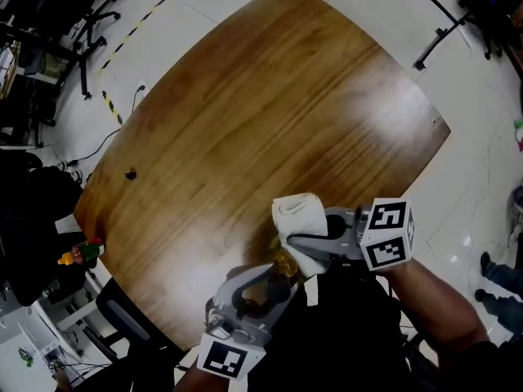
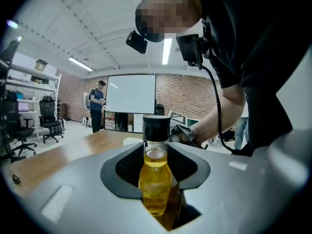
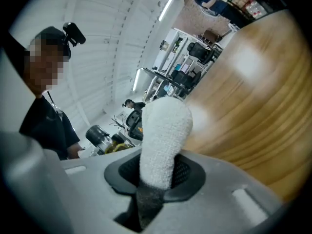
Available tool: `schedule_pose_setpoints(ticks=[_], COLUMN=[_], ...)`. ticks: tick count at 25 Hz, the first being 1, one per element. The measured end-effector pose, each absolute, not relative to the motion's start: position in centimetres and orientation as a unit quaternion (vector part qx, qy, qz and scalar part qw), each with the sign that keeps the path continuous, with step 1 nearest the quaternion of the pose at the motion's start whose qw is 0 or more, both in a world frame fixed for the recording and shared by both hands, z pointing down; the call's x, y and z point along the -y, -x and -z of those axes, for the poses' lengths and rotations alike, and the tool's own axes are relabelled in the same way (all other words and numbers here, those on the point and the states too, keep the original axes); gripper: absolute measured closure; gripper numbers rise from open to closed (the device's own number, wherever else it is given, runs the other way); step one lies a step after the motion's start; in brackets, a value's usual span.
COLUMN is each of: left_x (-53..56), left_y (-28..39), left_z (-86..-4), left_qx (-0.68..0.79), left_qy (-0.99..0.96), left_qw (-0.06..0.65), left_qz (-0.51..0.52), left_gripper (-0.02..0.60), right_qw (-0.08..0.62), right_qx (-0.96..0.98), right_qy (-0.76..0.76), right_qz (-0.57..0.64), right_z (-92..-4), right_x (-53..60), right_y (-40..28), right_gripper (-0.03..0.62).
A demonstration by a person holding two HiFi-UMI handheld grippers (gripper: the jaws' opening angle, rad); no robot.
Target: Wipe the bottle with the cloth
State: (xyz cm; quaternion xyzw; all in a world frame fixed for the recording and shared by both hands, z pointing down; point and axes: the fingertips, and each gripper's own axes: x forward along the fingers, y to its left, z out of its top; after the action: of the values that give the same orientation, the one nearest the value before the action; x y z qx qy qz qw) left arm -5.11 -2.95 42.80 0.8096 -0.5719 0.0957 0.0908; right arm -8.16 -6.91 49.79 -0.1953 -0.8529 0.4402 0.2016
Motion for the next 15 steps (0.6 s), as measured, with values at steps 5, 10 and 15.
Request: schedule_pose_setpoints(ticks=[5, 10, 15], left_x=[3.1, 3.2, 3.2], left_y=[5.1, 5.0, 5.0], left_z=[-42.8, -42.7, -42.6], left_qx=[0.577, 0.579, 0.578], left_qy=[-0.807, -0.807, -0.808], left_qw=[0.086, 0.081, 0.077], left_qz=[-0.088, -0.084, -0.080], left_gripper=[0.423, 0.423, 0.424], right_qw=[0.271, 0.356, 0.415], right_qx=[0.870, 0.885, 0.882], right_qy=[0.169, 0.150, 0.151], right_qz=[-0.375, -0.260, -0.164], right_z=[-52.6, -55.3, -57.0], right_x=[7.0, 6.7, 6.2], right_y=[8.5, 8.4, 8.5], right_gripper=[0.523, 0.523, 0.523])
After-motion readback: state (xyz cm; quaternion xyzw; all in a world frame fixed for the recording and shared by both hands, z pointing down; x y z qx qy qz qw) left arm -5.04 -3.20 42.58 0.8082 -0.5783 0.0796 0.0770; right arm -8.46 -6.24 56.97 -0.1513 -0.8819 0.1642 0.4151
